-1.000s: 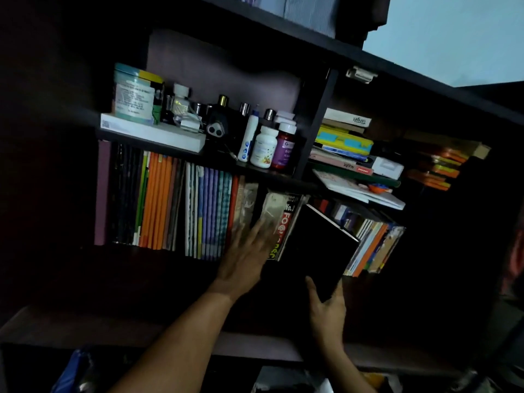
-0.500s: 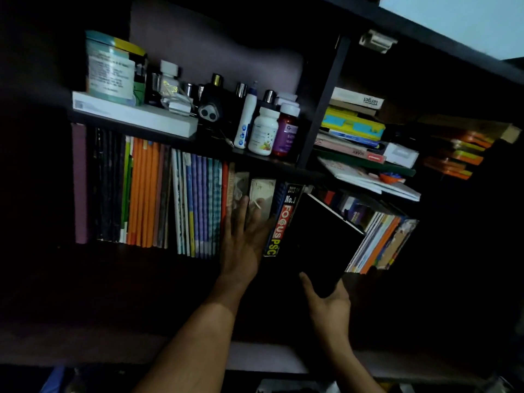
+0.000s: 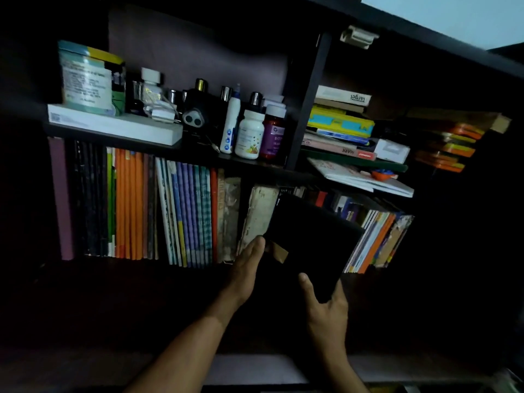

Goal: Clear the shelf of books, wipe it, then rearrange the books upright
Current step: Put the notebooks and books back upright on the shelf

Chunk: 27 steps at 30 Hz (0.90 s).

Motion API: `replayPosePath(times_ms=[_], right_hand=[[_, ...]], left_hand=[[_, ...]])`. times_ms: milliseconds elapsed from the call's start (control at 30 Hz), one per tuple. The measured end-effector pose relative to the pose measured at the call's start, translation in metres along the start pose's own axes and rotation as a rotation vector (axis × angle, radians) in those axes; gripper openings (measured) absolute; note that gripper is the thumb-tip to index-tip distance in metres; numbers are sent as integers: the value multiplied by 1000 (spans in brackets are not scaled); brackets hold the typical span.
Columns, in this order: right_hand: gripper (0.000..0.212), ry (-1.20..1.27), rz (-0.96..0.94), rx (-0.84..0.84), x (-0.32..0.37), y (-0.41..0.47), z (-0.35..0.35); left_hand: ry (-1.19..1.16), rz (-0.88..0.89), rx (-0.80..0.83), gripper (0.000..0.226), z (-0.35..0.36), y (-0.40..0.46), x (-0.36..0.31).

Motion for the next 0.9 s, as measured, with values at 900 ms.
replayPosePath(times_ms=[900], right_hand=[[36, -285, -198, 129, 25, -22, 38]], left_hand=[[420, 182, -15, 88, -36, 43, 24]])
Point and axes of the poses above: each hand's wrist, its own y-axis towards the middle knuckle, its own z-axis out of the palm, x = y × z, the point moved 9 cm from there along y, towards the middle knuckle, and after that the axes turned 10 degrees about y, right-handed, at the moved point
